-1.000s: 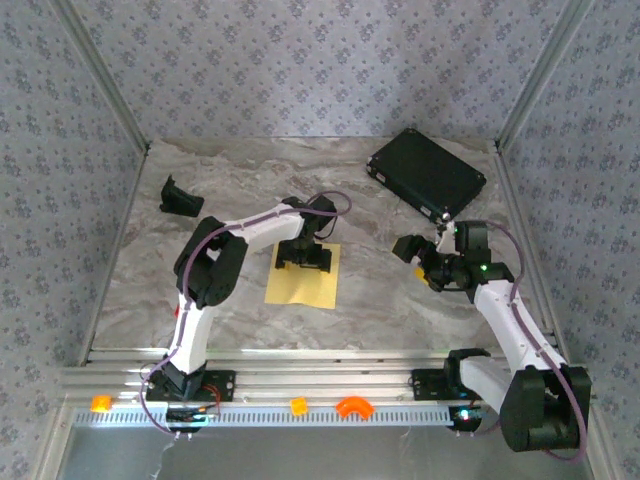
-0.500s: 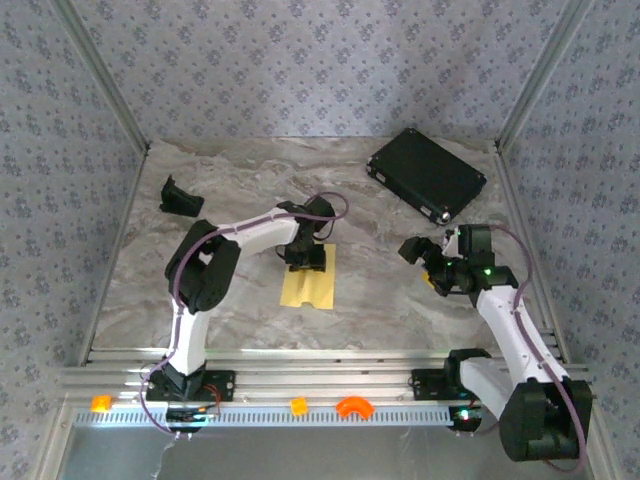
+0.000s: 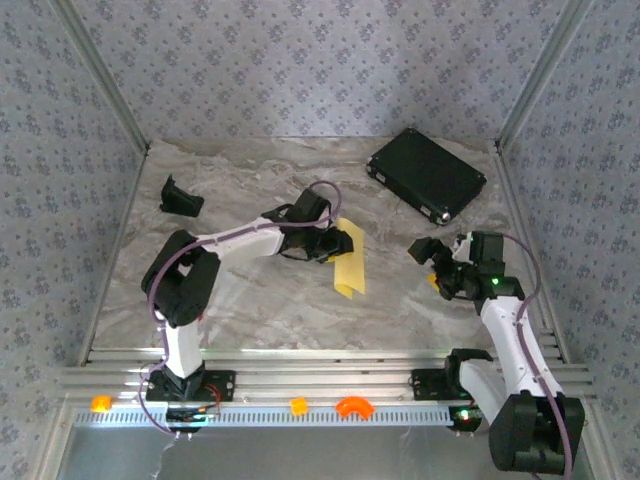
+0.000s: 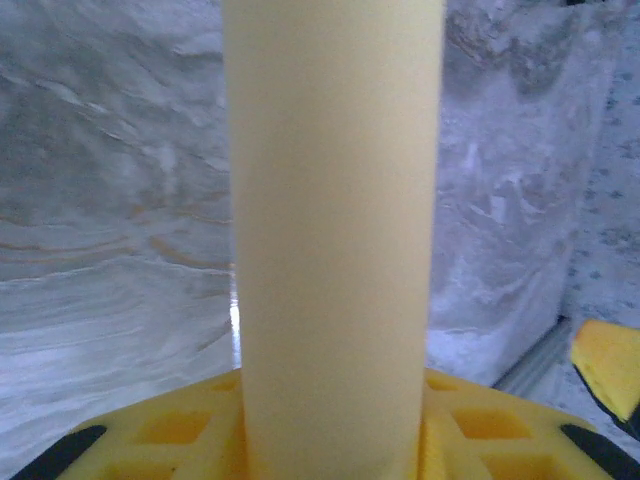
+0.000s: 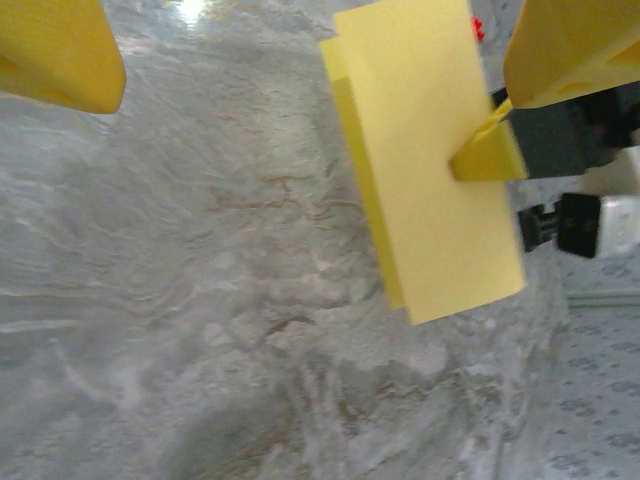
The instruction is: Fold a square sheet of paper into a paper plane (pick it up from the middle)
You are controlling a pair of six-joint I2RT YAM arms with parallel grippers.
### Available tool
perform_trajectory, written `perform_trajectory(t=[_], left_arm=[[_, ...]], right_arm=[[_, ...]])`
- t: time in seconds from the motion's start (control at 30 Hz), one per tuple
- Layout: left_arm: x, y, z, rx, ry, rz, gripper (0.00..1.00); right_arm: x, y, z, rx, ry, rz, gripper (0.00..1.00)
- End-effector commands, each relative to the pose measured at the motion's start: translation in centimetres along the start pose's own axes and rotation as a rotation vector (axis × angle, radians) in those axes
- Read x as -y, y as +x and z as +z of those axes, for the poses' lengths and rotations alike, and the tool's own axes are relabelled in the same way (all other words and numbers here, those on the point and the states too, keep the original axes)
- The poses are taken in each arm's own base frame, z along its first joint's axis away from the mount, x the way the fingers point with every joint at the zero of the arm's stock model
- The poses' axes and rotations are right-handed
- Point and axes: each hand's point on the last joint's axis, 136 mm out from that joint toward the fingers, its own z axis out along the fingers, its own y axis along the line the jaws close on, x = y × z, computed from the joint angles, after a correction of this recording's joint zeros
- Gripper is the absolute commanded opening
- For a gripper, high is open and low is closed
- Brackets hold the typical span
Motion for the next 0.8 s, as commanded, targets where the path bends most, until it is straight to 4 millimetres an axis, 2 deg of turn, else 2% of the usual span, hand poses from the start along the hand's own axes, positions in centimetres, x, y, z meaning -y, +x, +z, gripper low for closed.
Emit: perform_trajectory(t=[0.0, 0.2, 0.27, 0.33, 0.43, 0.6, 0.77], left_arm=[[2.4, 0.1, 0.2, -0.021, 0.159, -0.031, 0.40], [-0.7, 0.9, 1.5, -0.039, 0.075, -0.051, 0.42], [-1.7, 1.2, 1.6, -0.045, 0.028, -0.043, 0.42], [-2.8, 1.2, 1.5, -0.039, -0.020, -0.035, 0.43], [-3.9, 1.5, 1.7, -0.047, -0.062, -0.024, 0.44], [-5.8, 1.9, 2.0, -0.051, -0.125, -0.022, 0.44], [-7.0, 1.9, 1.8, -0.052, -0.192, 0.012, 0.47]], right_arm=[[-2.1, 0.1, -0.2, -0.016, -0.111, -0.035, 0.99], [-2.9, 0.3, 0.1, -0.022, -0.159, -0.050, 0.99], [-2.7, 0.0, 0.1, 0.010, -0.118, -0.046, 0.99], [-3.4, 0.0, -0.1, 0.046, -0.100, -0.134, 0.99], [-4.9, 0.9, -0.4, 0.053, -0.125, -0.285, 0.99], [-6.0, 2.1, 0.6, -0.018, -0.206, -0.293, 0.96], [-5.9, 3.1, 1.8, -0.095, -0.198, -0.284, 0.91]])
